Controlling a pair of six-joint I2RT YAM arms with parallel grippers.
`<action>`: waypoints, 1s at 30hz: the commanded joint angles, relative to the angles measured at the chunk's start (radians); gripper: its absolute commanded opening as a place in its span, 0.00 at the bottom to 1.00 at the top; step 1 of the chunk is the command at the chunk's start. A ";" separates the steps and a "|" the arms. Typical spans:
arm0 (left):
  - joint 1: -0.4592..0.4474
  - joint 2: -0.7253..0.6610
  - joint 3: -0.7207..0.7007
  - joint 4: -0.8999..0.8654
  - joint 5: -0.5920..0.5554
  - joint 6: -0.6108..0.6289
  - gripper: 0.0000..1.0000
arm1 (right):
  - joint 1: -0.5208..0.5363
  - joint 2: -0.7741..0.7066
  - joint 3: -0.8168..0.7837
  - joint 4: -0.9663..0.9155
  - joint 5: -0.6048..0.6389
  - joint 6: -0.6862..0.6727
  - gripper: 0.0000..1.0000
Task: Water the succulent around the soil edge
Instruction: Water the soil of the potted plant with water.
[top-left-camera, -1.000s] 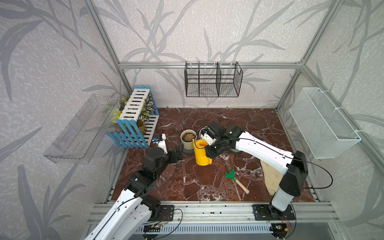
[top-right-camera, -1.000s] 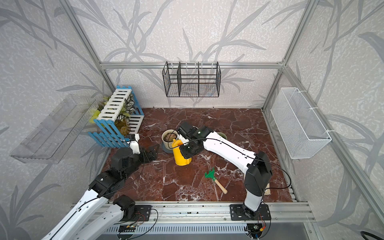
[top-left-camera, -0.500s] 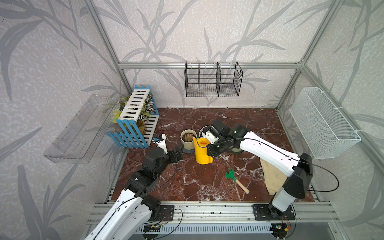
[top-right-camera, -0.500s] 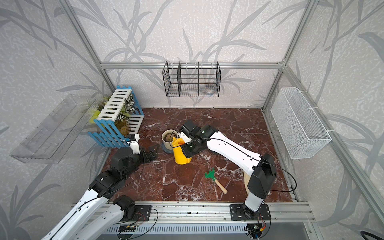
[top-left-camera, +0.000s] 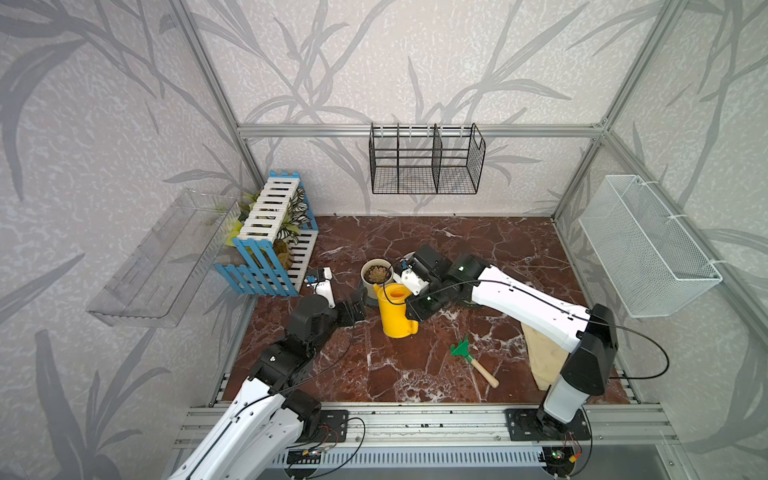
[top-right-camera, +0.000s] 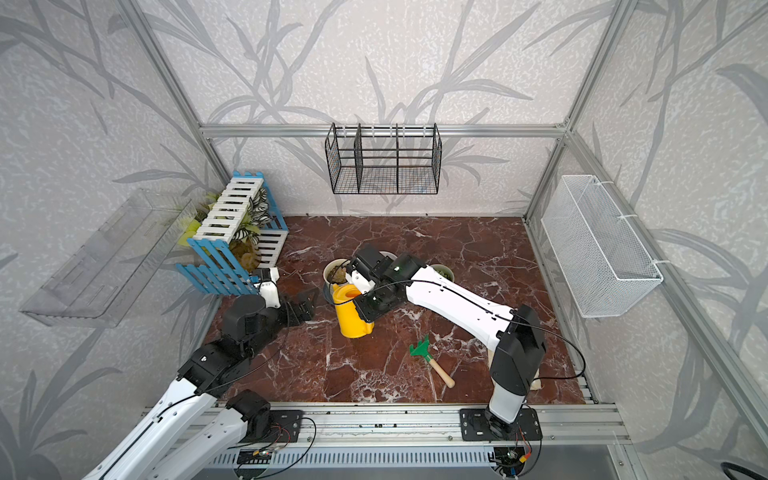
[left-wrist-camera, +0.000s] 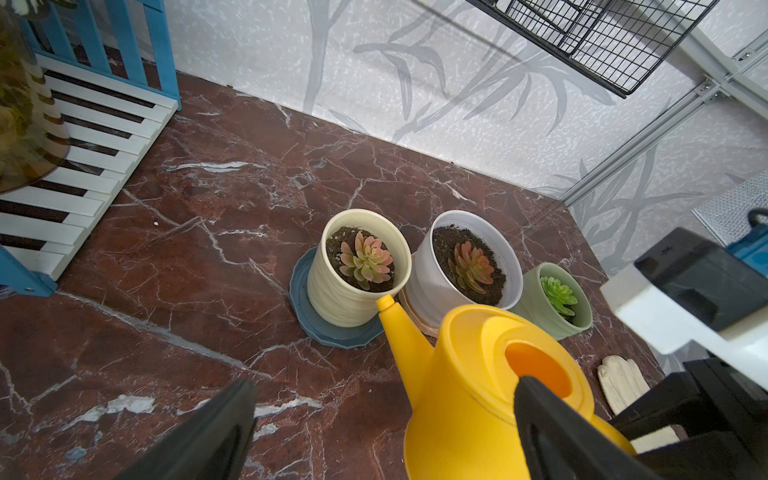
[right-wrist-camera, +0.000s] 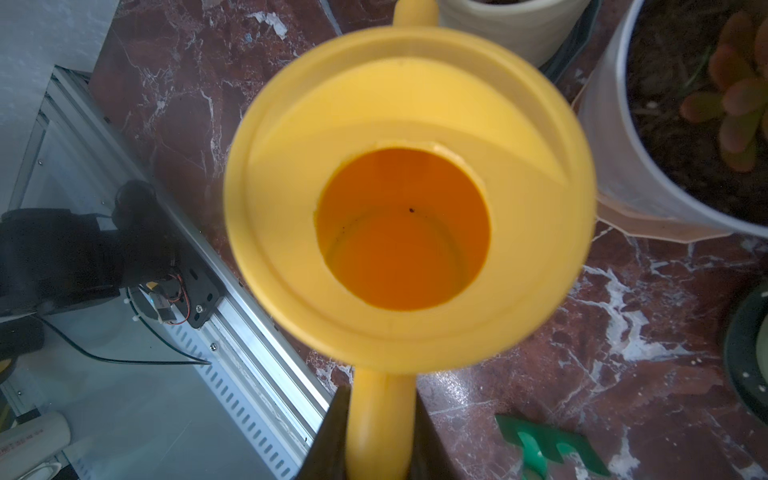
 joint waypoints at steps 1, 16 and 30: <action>0.005 -0.006 -0.012 -0.001 -0.009 0.015 1.00 | 0.000 -0.124 -0.074 0.077 0.034 -0.041 0.00; 0.006 -0.002 -0.013 0.005 0.015 0.018 1.00 | -0.162 -0.476 -0.347 0.035 0.003 0.047 0.00; 0.008 -0.006 -0.016 0.009 0.023 0.021 1.00 | -0.213 -0.397 -0.282 -0.126 -0.098 0.050 0.00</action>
